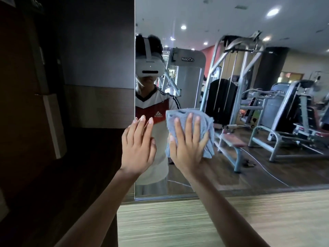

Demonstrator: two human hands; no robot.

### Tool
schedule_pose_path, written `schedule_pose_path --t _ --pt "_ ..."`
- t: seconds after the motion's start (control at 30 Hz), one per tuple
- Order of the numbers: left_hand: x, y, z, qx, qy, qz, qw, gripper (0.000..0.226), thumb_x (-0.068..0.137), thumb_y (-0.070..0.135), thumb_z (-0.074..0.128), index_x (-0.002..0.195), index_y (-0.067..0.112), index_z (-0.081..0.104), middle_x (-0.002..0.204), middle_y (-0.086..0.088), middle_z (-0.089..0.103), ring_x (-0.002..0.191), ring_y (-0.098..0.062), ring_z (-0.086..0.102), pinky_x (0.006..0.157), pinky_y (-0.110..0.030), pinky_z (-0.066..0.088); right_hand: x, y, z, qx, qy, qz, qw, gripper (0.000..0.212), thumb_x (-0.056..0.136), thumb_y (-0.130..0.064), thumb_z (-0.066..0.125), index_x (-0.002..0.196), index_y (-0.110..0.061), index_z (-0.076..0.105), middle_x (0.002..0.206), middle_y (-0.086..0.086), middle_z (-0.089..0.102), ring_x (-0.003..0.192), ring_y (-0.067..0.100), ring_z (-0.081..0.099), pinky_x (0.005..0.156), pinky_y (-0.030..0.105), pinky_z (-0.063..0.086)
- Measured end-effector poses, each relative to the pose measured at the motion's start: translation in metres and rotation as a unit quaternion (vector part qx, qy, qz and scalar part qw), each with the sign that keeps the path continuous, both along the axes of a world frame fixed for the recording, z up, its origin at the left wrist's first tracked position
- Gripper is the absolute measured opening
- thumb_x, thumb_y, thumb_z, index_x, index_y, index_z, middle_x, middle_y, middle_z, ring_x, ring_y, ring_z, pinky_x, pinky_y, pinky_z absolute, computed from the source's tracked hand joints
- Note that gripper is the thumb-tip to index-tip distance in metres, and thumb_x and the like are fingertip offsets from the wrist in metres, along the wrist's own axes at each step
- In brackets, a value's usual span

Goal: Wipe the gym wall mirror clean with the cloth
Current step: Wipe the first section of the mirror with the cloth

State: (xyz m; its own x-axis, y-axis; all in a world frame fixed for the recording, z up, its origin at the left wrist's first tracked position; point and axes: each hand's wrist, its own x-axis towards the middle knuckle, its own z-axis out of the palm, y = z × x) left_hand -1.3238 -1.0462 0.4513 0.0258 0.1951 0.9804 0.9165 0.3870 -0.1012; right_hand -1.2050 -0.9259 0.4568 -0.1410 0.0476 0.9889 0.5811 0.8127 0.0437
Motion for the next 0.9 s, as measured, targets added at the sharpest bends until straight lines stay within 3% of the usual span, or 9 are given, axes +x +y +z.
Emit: schedule_pose_path --t 0.17,0.2,0.27,0.37,0.5,0.67,0.73,0.8,0.9 --pt "-0.008 -0.012 0.026 -0.028 0.016 0.045 0.998 0.053 0.099 0.030 0.043 0.148 0.011 0.047 0.158 -0.018 0.032 0.145 -0.033 0.029 0.112 -0.052 0.027 0.045 0.033 -0.040 0.122 -0.185 -0.003 0.975 0.070 0.094 -0.037 0.050 0.158 -0.031 0.021 0.167 0.000 0.010 0.149 0.025 0.024 0.113 0.061 0.020" --pt "-0.009 -0.013 0.036 -0.030 0.019 0.050 0.998 0.054 0.099 0.031 0.042 0.150 0.012 0.045 0.158 -0.018 0.033 0.147 -0.032 0.027 0.112 -0.053 0.026 0.053 0.040 -0.032 0.094 -0.163 -0.007 0.982 0.067 0.096 -0.037 0.046 0.157 -0.033 0.020 0.167 -0.001 0.008 0.150 0.024 0.021 0.115 0.060 0.018" --pt "-0.011 -0.013 0.062 -0.033 0.034 0.057 0.997 0.056 0.100 0.032 0.041 0.153 0.014 0.040 0.160 -0.016 0.032 0.150 -0.029 0.023 0.113 -0.054 0.022 0.053 0.048 0.008 -0.012 -0.033 -0.020 0.999 0.060 0.102 -0.039 0.034 0.158 -0.033 0.015 0.167 0.002 0.010 0.153 0.026 0.015 0.117 0.058 0.014" --pt "-0.010 -0.009 0.103 -0.024 0.051 0.066 0.996 0.058 0.100 0.033 0.040 0.155 0.016 0.035 0.163 -0.010 0.026 0.152 -0.025 0.020 0.115 -0.054 0.018 0.030 0.039 0.096 -0.127 0.116 -0.022 0.985 0.060 0.102 -0.040 0.031 0.159 -0.029 0.014 0.165 0.009 0.017 0.151 0.030 0.015 0.118 0.058 0.010" --pt "-0.006 -0.003 0.157 -0.016 0.060 0.071 0.996 0.057 0.102 0.035 0.033 0.156 0.016 0.034 0.164 -0.009 0.024 0.153 -0.022 0.020 0.117 -0.053 0.014 -0.001 0.007 0.151 -0.053 0.066 -0.014 0.996 0.057 0.104 -0.046 0.022 0.157 -0.027 0.010 0.164 0.012 0.019 0.152 0.031 0.016 0.118 0.058 0.011" --pt "-0.015 -0.009 0.198 -0.017 0.068 0.077 0.995 0.056 0.104 0.038 0.026 0.157 0.020 0.031 0.165 -0.008 0.024 0.153 -0.022 0.020 0.118 -0.053 0.011 0.015 0.022 0.118 0.157 -0.110 -0.016 0.981 0.059 0.100 -0.041 0.042 0.156 -0.026 0.028 0.161 0.008 0.029 0.150 0.030 0.025 0.112 0.064 0.027" --pt "-0.016 -0.014 0.202 -0.023 0.076 0.078 0.994 0.056 0.104 0.038 0.029 0.156 0.019 0.032 0.164 -0.008 0.025 0.153 -0.021 0.020 0.117 -0.054 0.013 0.041 0.046 0.109 0.192 -0.141 -0.023 0.971 0.061 0.097 -0.043 0.045 0.155 -0.030 0.029 0.163 0.005 0.025 0.151 0.027 0.022 0.113 0.063 0.026" --pt "-0.016 -0.017 0.209 -0.029 0.078 0.079 0.993 0.057 0.103 0.038 0.030 0.156 0.017 0.034 0.164 -0.009 0.025 0.153 -0.022 0.020 0.117 -0.053 0.013 0.059 0.066 0.123 0.147 -0.119 -0.042 0.981 0.059 0.100 -0.050 0.036 0.155 -0.032 0.024 0.166 0.004 0.015 0.153 0.025 0.013 0.117 0.059 0.019" --pt "-0.016 -0.019 0.236 -0.028 0.062 0.084 0.994 0.060 0.102 0.040 0.028 0.156 0.014 0.033 0.164 -0.013 0.022 0.153 -0.025 0.019 0.116 -0.053 0.011 0.055 0.068 0.188 0.005 0.005 -0.044 0.999 0.057 0.104 -0.053 0.015 0.156 -0.031 0.013 0.165 0.003 0.011 0.152 0.022 0.009 0.117 0.055 0.013"
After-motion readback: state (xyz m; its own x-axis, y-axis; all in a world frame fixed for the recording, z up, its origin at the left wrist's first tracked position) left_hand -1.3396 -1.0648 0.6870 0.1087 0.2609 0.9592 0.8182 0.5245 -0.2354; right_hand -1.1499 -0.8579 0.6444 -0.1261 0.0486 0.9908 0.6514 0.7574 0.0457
